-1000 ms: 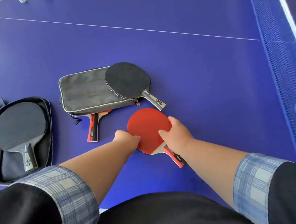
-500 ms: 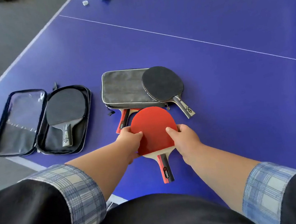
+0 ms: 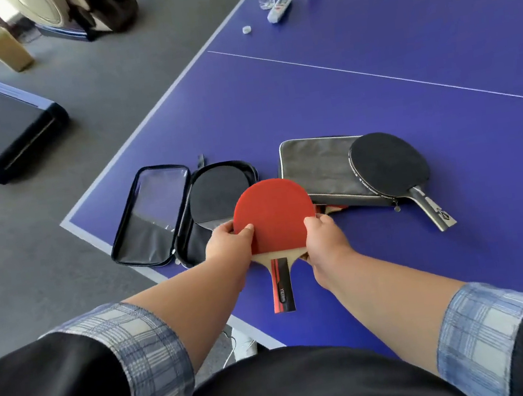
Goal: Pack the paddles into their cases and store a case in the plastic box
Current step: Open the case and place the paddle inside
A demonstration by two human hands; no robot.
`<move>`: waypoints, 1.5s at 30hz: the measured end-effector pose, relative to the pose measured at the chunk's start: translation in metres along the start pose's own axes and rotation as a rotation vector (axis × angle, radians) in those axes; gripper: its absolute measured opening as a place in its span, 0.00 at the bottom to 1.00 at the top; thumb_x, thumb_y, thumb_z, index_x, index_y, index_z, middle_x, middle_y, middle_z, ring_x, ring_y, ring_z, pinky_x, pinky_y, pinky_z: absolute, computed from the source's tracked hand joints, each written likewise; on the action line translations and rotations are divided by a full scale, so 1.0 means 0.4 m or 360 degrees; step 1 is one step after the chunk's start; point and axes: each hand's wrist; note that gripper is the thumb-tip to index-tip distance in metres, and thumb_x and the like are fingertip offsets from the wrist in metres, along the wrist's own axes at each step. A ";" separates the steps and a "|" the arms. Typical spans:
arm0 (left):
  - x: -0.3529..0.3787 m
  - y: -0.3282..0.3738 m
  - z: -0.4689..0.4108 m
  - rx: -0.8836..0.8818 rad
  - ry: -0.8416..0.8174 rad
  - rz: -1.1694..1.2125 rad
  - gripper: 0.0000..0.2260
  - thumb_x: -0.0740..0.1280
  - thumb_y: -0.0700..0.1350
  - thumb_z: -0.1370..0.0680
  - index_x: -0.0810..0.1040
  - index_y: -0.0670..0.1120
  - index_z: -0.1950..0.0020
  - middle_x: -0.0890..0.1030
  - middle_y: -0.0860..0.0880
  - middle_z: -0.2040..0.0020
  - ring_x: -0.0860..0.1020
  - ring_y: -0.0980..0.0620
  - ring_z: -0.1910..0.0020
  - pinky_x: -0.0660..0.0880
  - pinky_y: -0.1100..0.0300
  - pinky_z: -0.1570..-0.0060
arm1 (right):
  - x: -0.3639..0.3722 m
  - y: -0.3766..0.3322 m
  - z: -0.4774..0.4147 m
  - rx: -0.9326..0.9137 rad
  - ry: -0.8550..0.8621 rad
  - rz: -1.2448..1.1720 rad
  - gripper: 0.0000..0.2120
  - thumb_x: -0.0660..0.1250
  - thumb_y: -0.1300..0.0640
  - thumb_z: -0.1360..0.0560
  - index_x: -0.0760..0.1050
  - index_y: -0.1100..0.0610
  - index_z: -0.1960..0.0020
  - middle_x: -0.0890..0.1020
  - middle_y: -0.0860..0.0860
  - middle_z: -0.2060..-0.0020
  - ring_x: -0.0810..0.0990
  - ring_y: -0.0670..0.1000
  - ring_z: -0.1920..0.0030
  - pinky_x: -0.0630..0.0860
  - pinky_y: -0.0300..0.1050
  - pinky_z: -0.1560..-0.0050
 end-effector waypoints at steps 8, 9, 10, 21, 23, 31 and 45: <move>-0.186 0.061 -0.263 0.0275 -0.0011 -0.0386 0.19 0.66 0.54 0.22 0.74 0.53 0.31 0.79 0.58 0.52 0.75 0.62 0.62 0.68 0.64 0.66 | 0.269 -0.027 -0.057 -0.0115 -0.0015 0.0301 0.18 0.58 0.56 0.30 0.76 0.44 0.43 0.84 0.48 0.51 0.83 0.58 0.47 0.80 0.61 0.42; -0.200 0.069 -0.296 0.0291 -0.0044 -0.0434 0.19 0.66 0.54 0.21 0.73 0.53 0.30 0.80 0.56 0.47 0.76 0.58 0.60 0.69 0.63 0.63 | 0.301 -0.028 -0.068 -0.0144 0.0029 0.0335 0.17 0.59 0.57 0.28 0.76 0.43 0.43 0.84 0.46 0.53 0.83 0.56 0.49 0.81 0.60 0.43; -0.213 0.077 -0.329 0.0300 -0.0079 -0.0485 0.20 0.65 0.53 0.21 0.73 0.53 0.30 0.81 0.53 0.44 0.78 0.54 0.57 0.71 0.61 0.59 | 0.331 -0.030 -0.079 -0.0182 0.0087 0.0365 0.16 0.61 0.59 0.26 0.76 0.43 0.43 0.83 0.44 0.54 0.83 0.54 0.50 0.81 0.58 0.44; -0.210 0.098 -0.539 0.0167 -0.0285 -0.0928 0.14 0.63 0.48 0.20 0.76 0.47 0.35 0.76 0.42 0.41 0.79 0.39 0.48 0.77 0.46 0.43 | 0.472 -0.038 -0.183 -0.0228 0.0388 0.0945 0.24 0.70 0.56 0.25 0.73 0.51 0.29 0.76 0.54 0.39 0.79 0.55 0.47 0.76 0.45 0.46; -0.208 0.095 -0.544 0.0135 -0.0263 -0.0948 0.16 0.63 0.49 0.20 0.74 0.48 0.33 0.73 0.42 0.40 0.78 0.38 0.47 0.75 0.44 0.42 | 0.485 -0.030 -0.192 -0.0179 0.0420 0.1040 0.27 0.69 0.55 0.24 0.70 0.53 0.26 0.72 0.57 0.36 0.78 0.59 0.41 0.76 0.51 0.39; -0.198 0.097 -0.554 0.0177 -0.0375 -0.0932 0.17 0.63 0.49 0.19 0.72 0.49 0.31 0.71 0.43 0.40 0.78 0.39 0.47 0.75 0.45 0.42 | 0.513 -0.022 -0.197 0.0000 0.0566 0.1157 0.33 0.67 0.52 0.22 0.60 0.52 0.21 0.63 0.54 0.25 0.65 0.61 0.29 0.69 0.53 0.31; -0.188 0.134 -0.593 0.0350 -0.0716 -0.1161 0.24 0.57 0.43 0.17 0.58 0.49 0.21 0.65 0.44 0.31 0.76 0.42 0.43 0.75 0.49 0.41 | 0.471 -0.044 -0.205 -0.0113 0.0568 0.1012 0.21 0.67 0.57 0.22 0.72 0.52 0.29 0.74 0.55 0.35 0.79 0.56 0.44 0.78 0.52 0.40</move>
Point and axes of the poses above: each hand's wrist, its own z-axis away from the middle knuckle, its own x-axis out of the palm, y = z × x
